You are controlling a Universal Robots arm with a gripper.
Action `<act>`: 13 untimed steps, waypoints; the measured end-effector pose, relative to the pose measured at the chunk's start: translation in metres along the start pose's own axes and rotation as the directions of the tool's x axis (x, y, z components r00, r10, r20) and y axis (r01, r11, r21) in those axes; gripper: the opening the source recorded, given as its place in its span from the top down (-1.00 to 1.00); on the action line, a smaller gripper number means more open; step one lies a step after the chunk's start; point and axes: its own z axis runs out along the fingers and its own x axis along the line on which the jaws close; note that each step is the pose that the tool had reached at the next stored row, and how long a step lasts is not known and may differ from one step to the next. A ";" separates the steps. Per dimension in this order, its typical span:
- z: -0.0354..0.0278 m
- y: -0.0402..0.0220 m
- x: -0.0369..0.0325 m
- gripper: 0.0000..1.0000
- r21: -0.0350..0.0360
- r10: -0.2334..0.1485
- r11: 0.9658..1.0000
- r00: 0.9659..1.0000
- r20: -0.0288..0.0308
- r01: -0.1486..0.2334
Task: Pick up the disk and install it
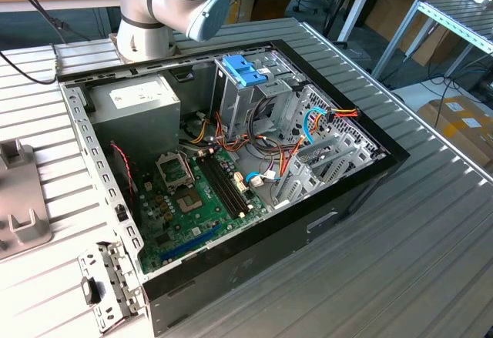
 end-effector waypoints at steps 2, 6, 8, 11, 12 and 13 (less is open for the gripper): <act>0.0000 0.0000 0.0000 0.79 0.000 -0.008 1.000 1.000 0.000 0.008; 0.0000 0.0001 0.0000 0.79 -0.001 -0.020 1.000 1.000 -0.001 0.020; 0.0000 0.0001 0.0000 0.79 -0.001 -0.028 1.000 1.000 -0.001 0.028; 0.0000 0.0000 0.0000 0.79 -0.001 -0.036 0.999 0.999 -0.002 0.036; 0.0000 0.0000 0.0000 0.79 -0.001 -0.040 0.999 0.999 -0.002 0.040; 0.0000 0.0000 0.0000 0.79 -0.001 -0.043 0.999 0.999 -0.002 0.043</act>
